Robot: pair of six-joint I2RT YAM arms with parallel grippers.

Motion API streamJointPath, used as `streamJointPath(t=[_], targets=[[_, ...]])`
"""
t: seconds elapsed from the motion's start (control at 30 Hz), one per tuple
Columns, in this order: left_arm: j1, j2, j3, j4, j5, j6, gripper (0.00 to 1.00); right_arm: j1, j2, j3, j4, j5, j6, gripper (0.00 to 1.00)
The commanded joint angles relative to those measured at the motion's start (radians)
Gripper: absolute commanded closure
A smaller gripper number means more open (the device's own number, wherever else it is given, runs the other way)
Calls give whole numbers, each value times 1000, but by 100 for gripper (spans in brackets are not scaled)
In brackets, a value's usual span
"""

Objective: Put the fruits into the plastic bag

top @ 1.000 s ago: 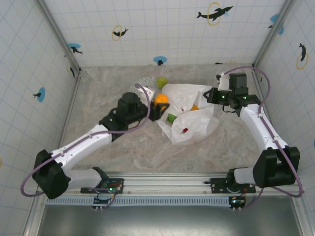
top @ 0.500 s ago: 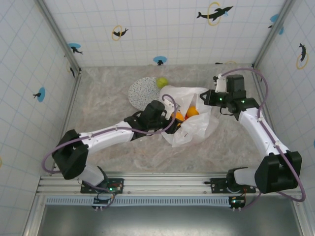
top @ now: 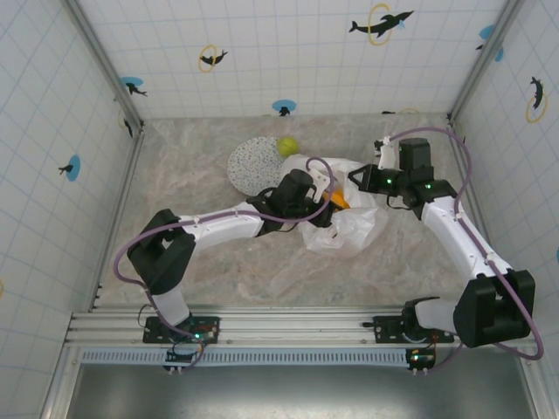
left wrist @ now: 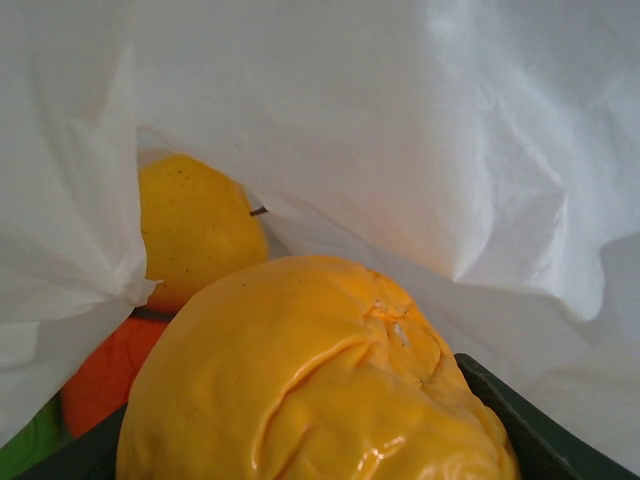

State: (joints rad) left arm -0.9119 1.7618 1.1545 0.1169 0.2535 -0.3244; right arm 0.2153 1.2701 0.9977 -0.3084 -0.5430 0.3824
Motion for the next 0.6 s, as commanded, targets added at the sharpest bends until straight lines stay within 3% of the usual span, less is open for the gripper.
streamJointPath(t=[0.0,0.2,0.57], targets=[[-3,-33,11,106,-39,-66,57,2,-18,-14,7,-2,-18,100],[10,-102,-41,218,-2,-138,56,4,1,-7,-6,5,-27,100],[7,-46,-56,155,19,-87,56,5,6,15,-5,1,-28,100]])
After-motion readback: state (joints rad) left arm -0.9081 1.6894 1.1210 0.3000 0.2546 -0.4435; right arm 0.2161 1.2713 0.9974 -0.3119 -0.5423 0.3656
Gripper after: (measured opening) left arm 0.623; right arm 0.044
